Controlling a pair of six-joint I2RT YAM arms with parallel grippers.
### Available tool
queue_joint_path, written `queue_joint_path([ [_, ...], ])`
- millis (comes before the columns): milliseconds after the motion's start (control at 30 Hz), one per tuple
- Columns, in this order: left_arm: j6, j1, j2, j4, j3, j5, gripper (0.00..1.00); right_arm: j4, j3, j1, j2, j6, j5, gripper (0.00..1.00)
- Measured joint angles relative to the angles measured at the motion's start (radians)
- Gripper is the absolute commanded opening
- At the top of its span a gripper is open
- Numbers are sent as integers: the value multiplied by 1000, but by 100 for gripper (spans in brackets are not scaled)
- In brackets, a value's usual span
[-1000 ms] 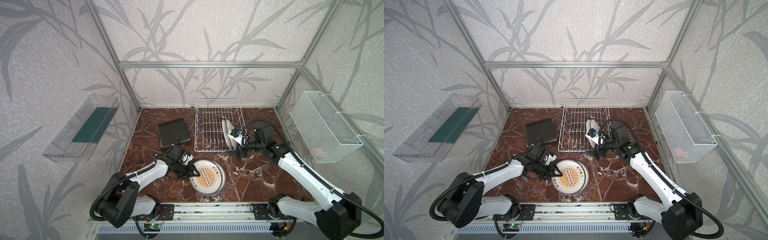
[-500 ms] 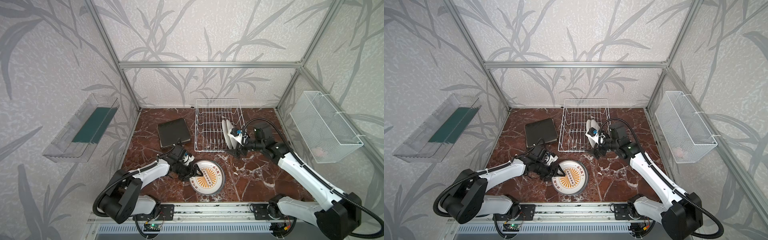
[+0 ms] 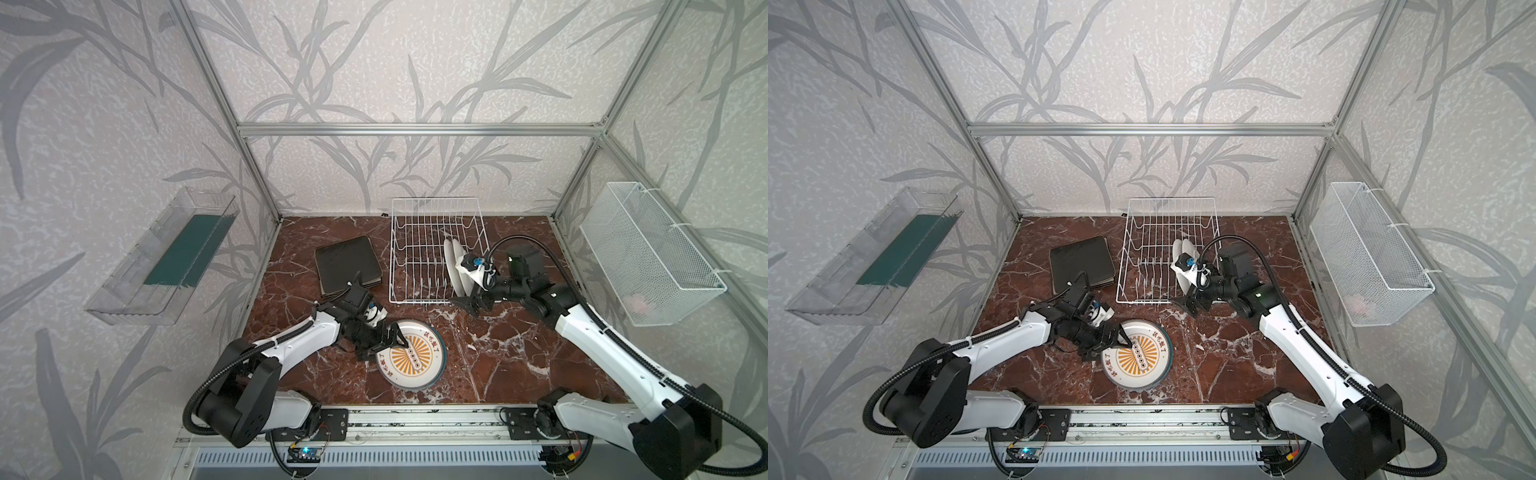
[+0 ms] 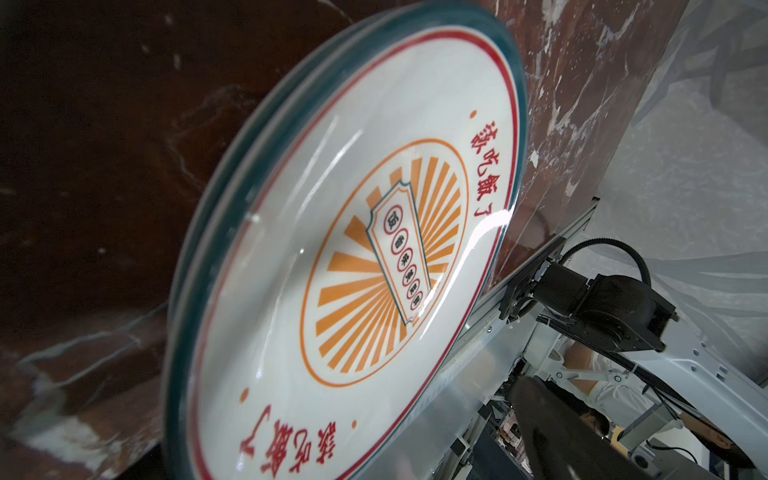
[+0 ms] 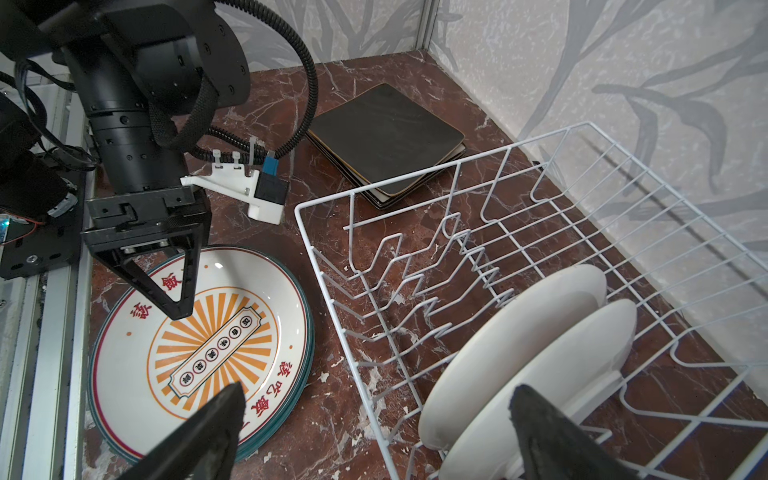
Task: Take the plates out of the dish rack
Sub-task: 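Lower the printed plate onto the plate on the table with the left gripper, then open the left gripper and release the plate onto the stack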
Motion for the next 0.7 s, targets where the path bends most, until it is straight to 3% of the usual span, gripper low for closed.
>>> queue_joint_path([
  [700, 57, -58, 79, -254, 208, -123, 99, 24, 0, 0, 10, 21, 19, 99],
])
